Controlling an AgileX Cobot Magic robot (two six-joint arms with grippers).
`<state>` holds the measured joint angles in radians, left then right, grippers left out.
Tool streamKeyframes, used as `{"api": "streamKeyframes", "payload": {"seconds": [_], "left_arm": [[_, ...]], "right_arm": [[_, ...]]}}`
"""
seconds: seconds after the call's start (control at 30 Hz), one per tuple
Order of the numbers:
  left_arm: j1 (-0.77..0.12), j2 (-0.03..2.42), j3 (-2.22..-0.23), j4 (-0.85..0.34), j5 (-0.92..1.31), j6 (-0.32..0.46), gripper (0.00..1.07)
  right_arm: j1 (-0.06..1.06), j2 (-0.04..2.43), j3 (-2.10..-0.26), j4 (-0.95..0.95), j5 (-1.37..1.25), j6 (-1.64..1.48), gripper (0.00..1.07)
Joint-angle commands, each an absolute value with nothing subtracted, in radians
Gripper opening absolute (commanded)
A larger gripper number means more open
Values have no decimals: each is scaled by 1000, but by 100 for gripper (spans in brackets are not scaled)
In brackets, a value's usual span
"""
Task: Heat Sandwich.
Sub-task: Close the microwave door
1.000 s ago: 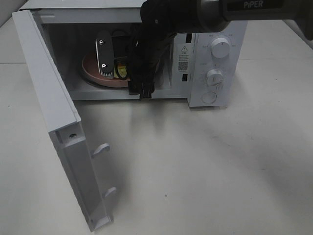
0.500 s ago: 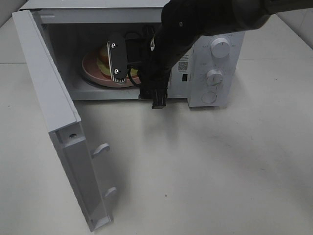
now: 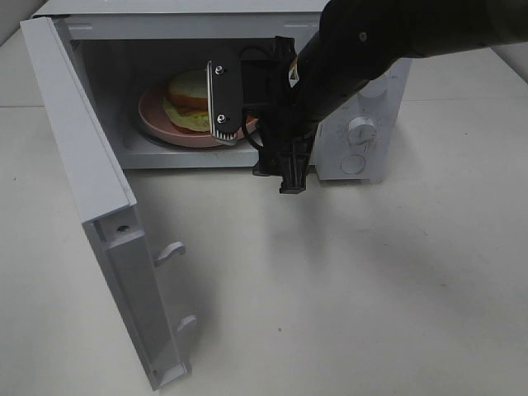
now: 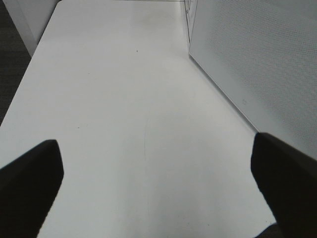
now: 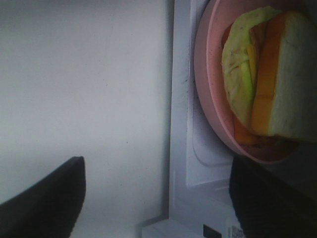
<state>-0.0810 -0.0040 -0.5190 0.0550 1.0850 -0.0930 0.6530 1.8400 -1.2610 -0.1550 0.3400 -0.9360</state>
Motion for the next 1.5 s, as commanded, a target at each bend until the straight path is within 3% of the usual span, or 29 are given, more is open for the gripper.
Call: {"api": "streamKeyframes", "payload": {"seconds": [0.03, 0.63, 1.0, 1.5], "left_arm": [[-82, -21, -519, 54, 1073, -93, 98], [-82, -21, -519, 54, 1073, -93, 98], [-82, -21, -519, 54, 1073, -93, 98], [-82, -21, -519, 54, 1073, -93, 98]], "right_arm": [[654, 1779, -1211, -157, 334, -879, 76], [654, 1513, -950, -153, 352, -474, 76], [654, 1348, -836, -153, 532, -125, 76], [654, 1056, -748, -153, 725, 0, 76]]}}
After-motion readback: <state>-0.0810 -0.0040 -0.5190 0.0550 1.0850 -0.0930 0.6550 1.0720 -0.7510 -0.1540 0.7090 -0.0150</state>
